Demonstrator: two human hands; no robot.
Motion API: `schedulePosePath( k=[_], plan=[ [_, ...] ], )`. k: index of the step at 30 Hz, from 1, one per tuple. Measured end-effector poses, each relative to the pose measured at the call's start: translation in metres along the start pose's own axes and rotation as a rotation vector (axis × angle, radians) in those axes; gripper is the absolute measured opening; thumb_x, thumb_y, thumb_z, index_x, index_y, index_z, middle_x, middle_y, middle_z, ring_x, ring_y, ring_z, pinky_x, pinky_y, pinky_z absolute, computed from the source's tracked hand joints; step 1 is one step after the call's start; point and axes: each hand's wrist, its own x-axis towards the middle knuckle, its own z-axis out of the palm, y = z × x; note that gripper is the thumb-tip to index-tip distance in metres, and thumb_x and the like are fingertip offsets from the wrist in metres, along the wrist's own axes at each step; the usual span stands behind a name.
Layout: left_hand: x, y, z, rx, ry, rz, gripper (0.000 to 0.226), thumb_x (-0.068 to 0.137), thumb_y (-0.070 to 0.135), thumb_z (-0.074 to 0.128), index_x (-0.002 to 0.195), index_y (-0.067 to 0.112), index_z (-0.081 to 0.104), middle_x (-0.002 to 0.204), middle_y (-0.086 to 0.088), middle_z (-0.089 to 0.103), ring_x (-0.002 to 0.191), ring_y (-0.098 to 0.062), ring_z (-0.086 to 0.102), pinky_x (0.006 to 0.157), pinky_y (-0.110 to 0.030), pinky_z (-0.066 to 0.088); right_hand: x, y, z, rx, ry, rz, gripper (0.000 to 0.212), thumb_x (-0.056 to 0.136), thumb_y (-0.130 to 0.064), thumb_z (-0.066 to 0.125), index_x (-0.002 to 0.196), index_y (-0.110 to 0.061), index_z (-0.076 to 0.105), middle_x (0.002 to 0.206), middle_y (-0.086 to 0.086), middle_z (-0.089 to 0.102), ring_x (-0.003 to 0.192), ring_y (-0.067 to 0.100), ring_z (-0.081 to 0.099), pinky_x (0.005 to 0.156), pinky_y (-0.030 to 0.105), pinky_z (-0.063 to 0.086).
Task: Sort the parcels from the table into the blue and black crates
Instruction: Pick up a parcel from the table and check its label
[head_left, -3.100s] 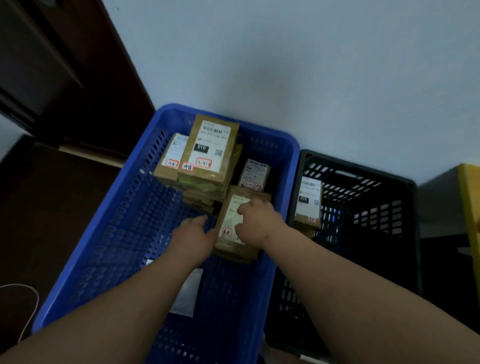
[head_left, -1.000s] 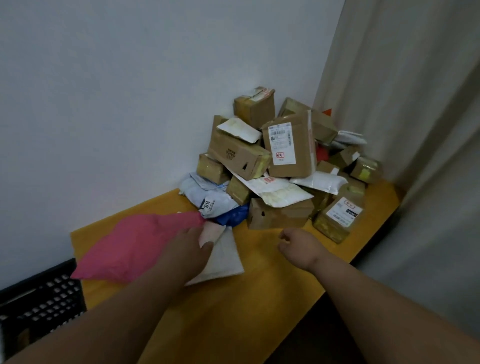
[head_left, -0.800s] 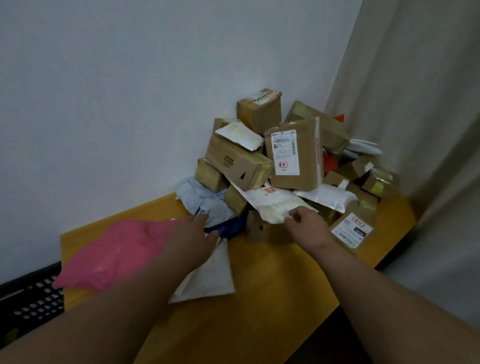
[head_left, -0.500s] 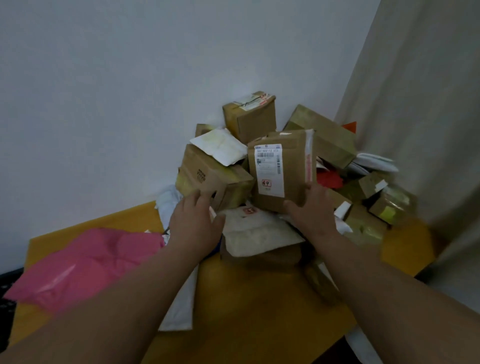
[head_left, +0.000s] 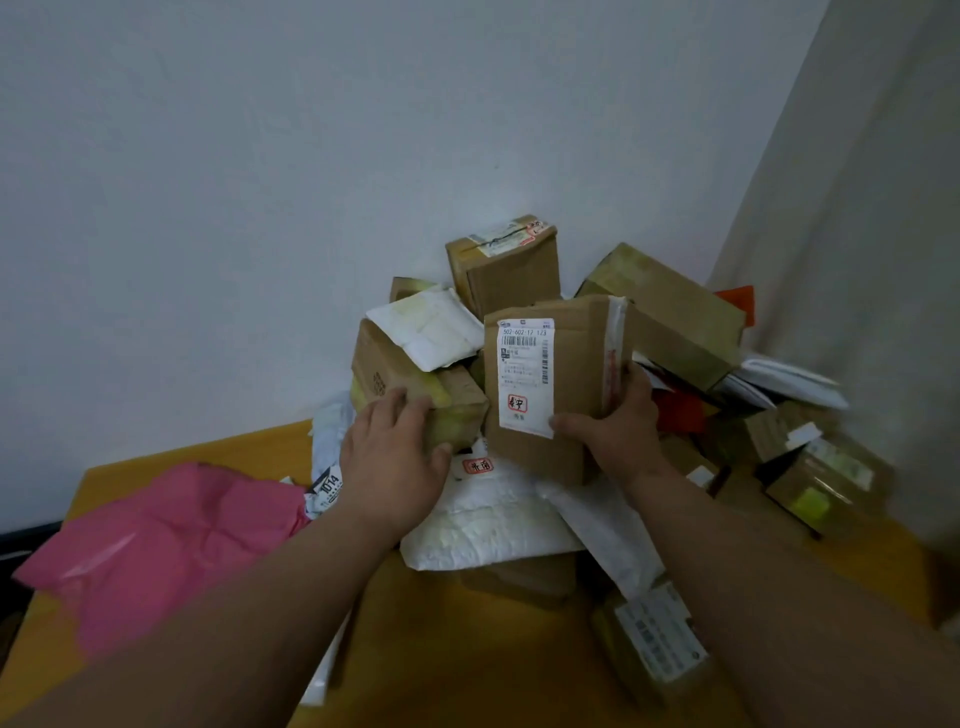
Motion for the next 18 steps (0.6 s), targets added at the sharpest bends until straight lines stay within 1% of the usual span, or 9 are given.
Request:
schedulePosePath(
  k=[3, 5, 7, 10, 11, 13, 14, 15, 18],
  plan=[
    [-0.001, 0.002, -0.001, -0.008, 0.002, -0.016, 0.058, 0.09, 0.045, 0.057, 0.142, 0.026, 0.041, 0.156, -0.005, 0.029, 0.141, -0.032, 0.028, 0.114, -0.05, 0.029, 0.001, 0.002, -0.007, 0.153, 0.014, 0.005, 0.12, 0.043, -0.053, 0.09, 0.143, -0.044, 0.025, 0.141, -0.001, 0.045, 0.126, 0.026, 0.05, 0.096, 0.056, 0.051],
    [-0.003, 0.003, -0.004, -0.024, 0.003, -0.009, 0.059, 0.09, 0.046, 0.057, 0.142, 0.025, 0.041, 0.155, -0.005, 0.03, 0.14, -0.032, 0.029, 0.113, -0.051, 0.03, -0.004, -0.001, -0.013, 0.277, 0.045, 0.037, 0.119, 0.04, -0.054, 0.092, 0.139, -0.05, 0.026, 0.141, -0.002, 0.044, 0.126, 0.027, 0.049, 0.097, 0.058, 0.049],
    [-0.004, 0.004, -0.008, -0.052, 0.01, 0.002, 0.059, 0.09, 0.045, 0.058, 0.142, 0.023, 0.043, 0.154, -0.007, 0.032, 0.14, -0.033, 0.03, 0.113, -0.052, 0.03, -0.013, -0.011, -0.02, 0.409, 0.072, 0.067, 0.119, 0.045, -0.045, 0.092, 0.143, -0.044, 0.025, 0.14, -0.001, 0.048, 0.123, 0.027, 0.053, 0.096, 0.058, 0.05],
    [-0.011, 0.006, -0.017, -0.104, 0.046, 0.031, 0.059, 0.091, 0.042, 0.058, 0.144, 0.02, 0.044, 0.156, -0.01, 0.031, 0.141, -0.033, 0.029, 0.114, -0.049, 0.028, -0.027, -0.022, -0.027, 0.58, 0.123, 0.069, 0.104, 0.062, -0.027, 0.085, 0.148, -0.027, 0.025, 0.133, 0.001, 0.052, 0.12, 0.029, 0.055, 0.097, 0.054, 0.05],
    [-0.013, 0.005, -0.021, -0.127, 0.05, 0.039, 0.059, 0.092, 0.043, 0.057, 0.144, 0.02, 0.043, 0.156, -0.01, 0.031, 0.142, -0.032, 0.028, 0.115, -0.048, 0.027, -0.033, -0.026, -0.029, 0.63, 0.144, 0.071, 0.097, 0.064, -0.024, 0.084, 0.144, -0.026, 0.029, 0.129, 0.0, 0.054, 0.119, 0.03, 0.056, 0.095, 0.053, 0.051],
    [-0.019, 0.001, -0.032, -0.181, 0.05, 0.056, 0.062, 0.091, 0.049, 0.049, 0.145, 0.02, 0.042, 0.155, -0.009, 0.034, 0.142, -0.03, 0.03, 0.116, -0.046, 0.027, -0.049, -0.036, -0.031, 0.71, 0.151, 0.102, 0.084, 0.062, -0.029, 0.08, 0.136, -0.03, 0.039, 0.122, 0.0, 0.059, 0.113, 0.032, 0.059, 0.085, 0.05, 0.056],
    [-0.023, -0.002, -0.037, -0.208, 0.052, 0.07, 0.066, 0.089, 0.053, 0.043, 0.145, 0.019, 0.043, 0.154, -0.008, 0.037, 0.14, -0.029, 0.033, 0.115, -0.045, 0.029, -0.059, -0.041, -0.031, 0.756, 0.114, 0.134, 0.083, 0.06, -0.035, 0.08, 0.135, -0.03, 0.045, 0.122, 0.002, 0.062, 0.112, 0.034, 0.061, 0.083, 0.051, 0.057],
    [-0.028, -0.007, -0.043, -0.245, 0.055, 0.092, 0.069, 0.087, 0.055, 0.039, 0.144, 0.017, 0.044, 0.151, -0.008, 0.041, 0.138, -0.028, 0.037, 0.114, -0.044, 0.032, -0.068, -0.045, -0.029, 0.806, 0.055, 0.16, 0.082, 0.059, -0.039, 0.079, 0.136, -0.031, 0.049, 0.124, 0.004, 0.065, 0.113, 0.035, 0.062, 0.085, 0.054, 0.056],
    [-0.048, -0.022, -0.064, -0.472, 0.077, 0.154, 0.059, 0.095, 0.051, 0.044, 0.141, 0.014, 0.048, 0.139, -0.001, 0.053, 0.126, -0.017, 0.048, 0.104, -0.036, 0.04, -0.096, -0.056, -0.018, 0.933, -0.145, 0.183, 0.066, 0.069, -0.043, 0.075, 0.133, -0.031, 0.059, 0.131, 0.008, 0.064, 0.12, 0.037, 0.059, 0.102, 0.059, 0.044]
  ],
)
